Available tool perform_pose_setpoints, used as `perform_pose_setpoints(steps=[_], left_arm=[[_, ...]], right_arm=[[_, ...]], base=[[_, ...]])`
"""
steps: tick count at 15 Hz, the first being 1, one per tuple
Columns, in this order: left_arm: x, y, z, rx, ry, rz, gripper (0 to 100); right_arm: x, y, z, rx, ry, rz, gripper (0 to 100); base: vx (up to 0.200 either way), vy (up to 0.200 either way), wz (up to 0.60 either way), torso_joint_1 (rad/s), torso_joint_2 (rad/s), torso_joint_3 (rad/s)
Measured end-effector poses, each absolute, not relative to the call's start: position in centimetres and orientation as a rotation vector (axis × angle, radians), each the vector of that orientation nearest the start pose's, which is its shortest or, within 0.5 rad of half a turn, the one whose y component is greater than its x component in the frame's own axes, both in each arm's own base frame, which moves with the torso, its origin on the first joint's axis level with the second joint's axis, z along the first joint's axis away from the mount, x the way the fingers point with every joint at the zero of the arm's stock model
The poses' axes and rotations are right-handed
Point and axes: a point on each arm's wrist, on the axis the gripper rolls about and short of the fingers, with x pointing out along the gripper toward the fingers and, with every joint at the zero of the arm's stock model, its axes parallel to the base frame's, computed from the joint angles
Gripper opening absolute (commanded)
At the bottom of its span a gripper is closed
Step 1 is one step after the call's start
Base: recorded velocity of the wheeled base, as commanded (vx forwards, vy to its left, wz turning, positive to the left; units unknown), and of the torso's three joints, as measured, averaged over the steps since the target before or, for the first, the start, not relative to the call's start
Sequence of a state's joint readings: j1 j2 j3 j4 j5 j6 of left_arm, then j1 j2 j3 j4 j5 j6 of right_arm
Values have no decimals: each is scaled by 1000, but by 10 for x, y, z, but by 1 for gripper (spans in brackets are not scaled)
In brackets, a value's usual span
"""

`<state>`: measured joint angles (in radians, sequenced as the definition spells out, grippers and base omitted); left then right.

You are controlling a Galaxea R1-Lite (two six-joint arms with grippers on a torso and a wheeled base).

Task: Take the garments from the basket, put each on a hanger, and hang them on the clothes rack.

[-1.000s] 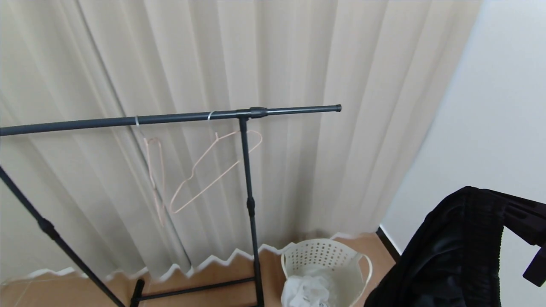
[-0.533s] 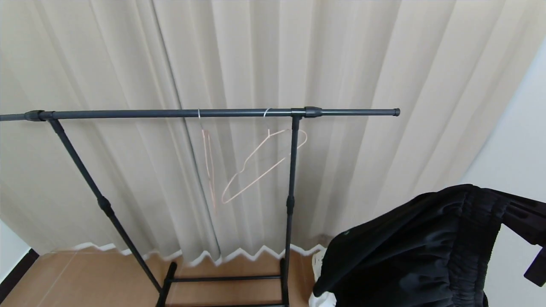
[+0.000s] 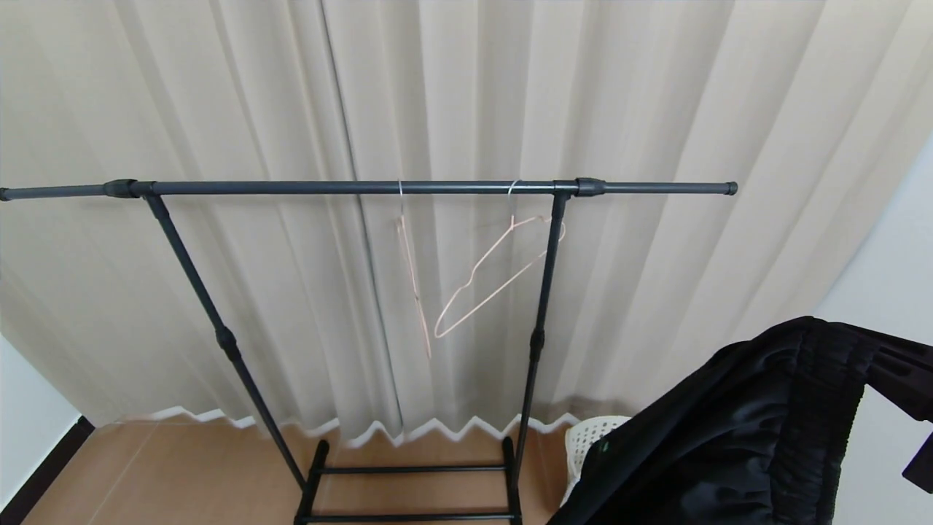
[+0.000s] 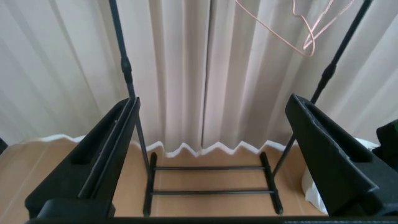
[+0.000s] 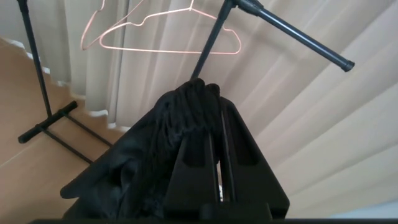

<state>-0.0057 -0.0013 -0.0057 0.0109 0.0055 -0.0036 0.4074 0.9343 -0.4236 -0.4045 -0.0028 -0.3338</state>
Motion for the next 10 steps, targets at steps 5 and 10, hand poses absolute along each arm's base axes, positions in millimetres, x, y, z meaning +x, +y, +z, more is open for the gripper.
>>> perform_pose_setpoints(steps=[5,10], left_arm=[[-23,0,76,-3,3,0,100],[-23,0,76,6,3,-3,100]], right_arm=[[99,43,214,-346,14,415,0],[99,43,212,-347,18,416,0]], base=[[0,200,0,-4,0,3],[0,0,0,0,0,0]])
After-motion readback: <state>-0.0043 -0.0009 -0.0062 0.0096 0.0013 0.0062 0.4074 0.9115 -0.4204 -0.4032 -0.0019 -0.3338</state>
